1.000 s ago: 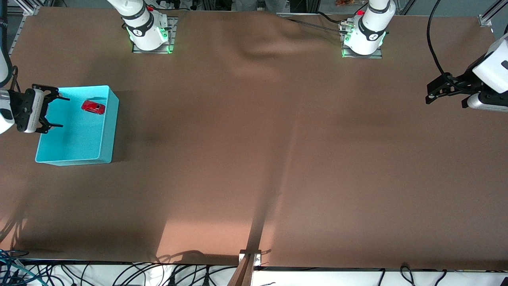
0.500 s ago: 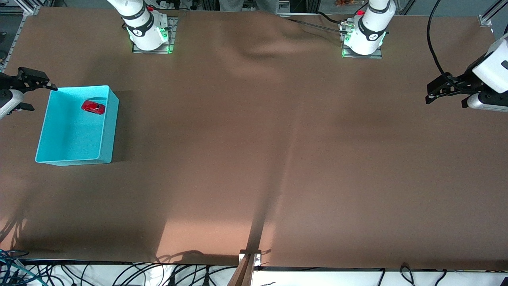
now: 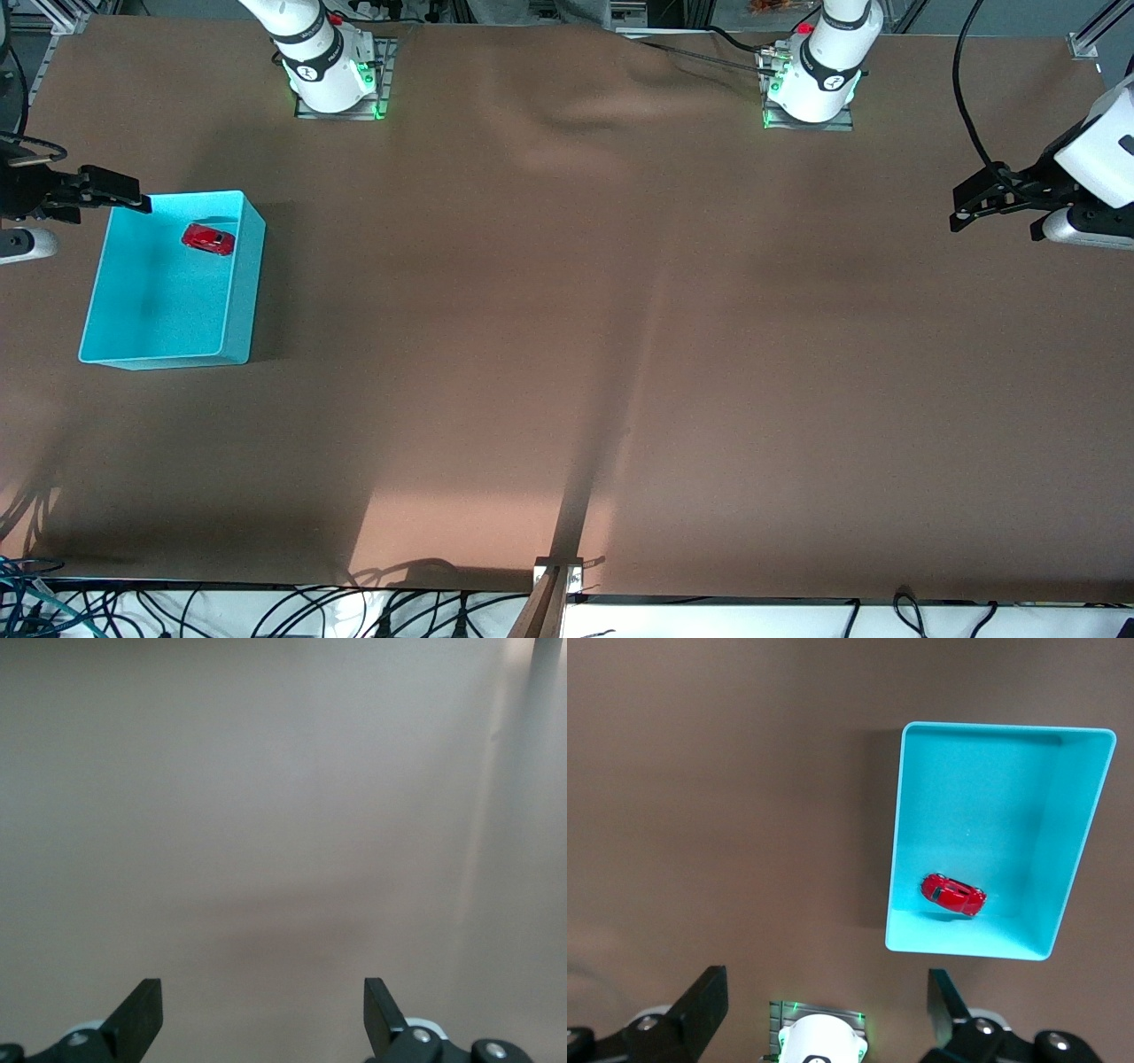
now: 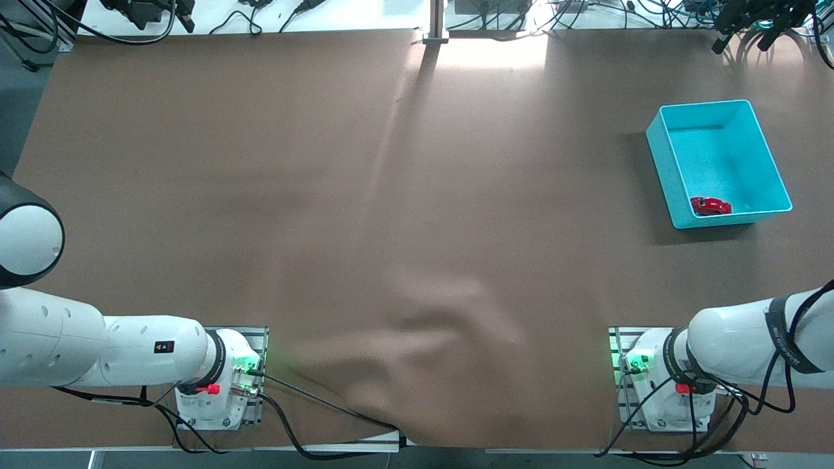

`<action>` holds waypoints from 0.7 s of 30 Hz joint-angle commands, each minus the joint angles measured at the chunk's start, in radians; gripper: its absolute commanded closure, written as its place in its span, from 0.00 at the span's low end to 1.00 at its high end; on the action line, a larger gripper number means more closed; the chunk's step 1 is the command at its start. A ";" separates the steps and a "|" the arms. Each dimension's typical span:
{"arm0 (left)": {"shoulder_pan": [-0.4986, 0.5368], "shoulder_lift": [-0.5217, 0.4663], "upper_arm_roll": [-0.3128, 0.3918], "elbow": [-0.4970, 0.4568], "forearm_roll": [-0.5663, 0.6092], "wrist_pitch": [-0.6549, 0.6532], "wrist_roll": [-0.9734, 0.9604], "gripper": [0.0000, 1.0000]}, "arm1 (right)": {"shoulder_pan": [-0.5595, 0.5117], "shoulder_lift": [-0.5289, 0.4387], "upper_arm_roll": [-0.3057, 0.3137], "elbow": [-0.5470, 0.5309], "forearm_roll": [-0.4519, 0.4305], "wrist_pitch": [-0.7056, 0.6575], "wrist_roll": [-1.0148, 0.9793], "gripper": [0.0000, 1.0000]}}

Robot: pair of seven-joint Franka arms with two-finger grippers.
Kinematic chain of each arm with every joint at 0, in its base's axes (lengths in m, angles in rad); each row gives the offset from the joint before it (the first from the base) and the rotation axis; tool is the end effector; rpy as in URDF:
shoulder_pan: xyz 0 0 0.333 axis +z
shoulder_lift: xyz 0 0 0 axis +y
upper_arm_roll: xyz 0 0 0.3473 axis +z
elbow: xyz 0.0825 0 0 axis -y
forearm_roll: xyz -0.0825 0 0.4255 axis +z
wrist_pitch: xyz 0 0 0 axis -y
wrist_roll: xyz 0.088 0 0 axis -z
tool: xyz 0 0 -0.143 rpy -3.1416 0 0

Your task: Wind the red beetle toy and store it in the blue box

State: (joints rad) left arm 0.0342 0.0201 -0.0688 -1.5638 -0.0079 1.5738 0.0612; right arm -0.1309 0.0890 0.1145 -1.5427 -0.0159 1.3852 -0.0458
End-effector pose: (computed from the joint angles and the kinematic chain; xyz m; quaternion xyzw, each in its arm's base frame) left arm 0.6022 -0.0216 0.6116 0.9988 -0.0478 -0.0050 0.0047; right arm 0.5929 -0.0149 0.5682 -0.9923 -0.0145 0.1227 0.0009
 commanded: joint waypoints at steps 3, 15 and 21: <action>0.004 0.012 -0.003 0.030 0.002 -0.021 -0.009 0.00 | -0.006 -0.159 0.030 -0.195 -0.030 0.083 0.060 0.00; 0.004 0.012 -0.005 0.030 0.002 -0.021 -0.009 0.00 | -0.010 -0.331 0.024 -0.415 -0.015 0.216 0.044 0.00; 0.004 0.012 -0.005 0.030 0.002 -0.021 -0.011 0.00 | -0.021 -0.249 0.019 -0.309 -0.015 0.206 0.049 0.00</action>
State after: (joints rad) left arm 0.0342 0.0203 -0.0688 -1.5638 -0.0079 1.5733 0.0612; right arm -0.1365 -0.2166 0.1363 -1.9213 -0.0289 1.5839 0.0017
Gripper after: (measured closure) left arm 0.000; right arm 0.000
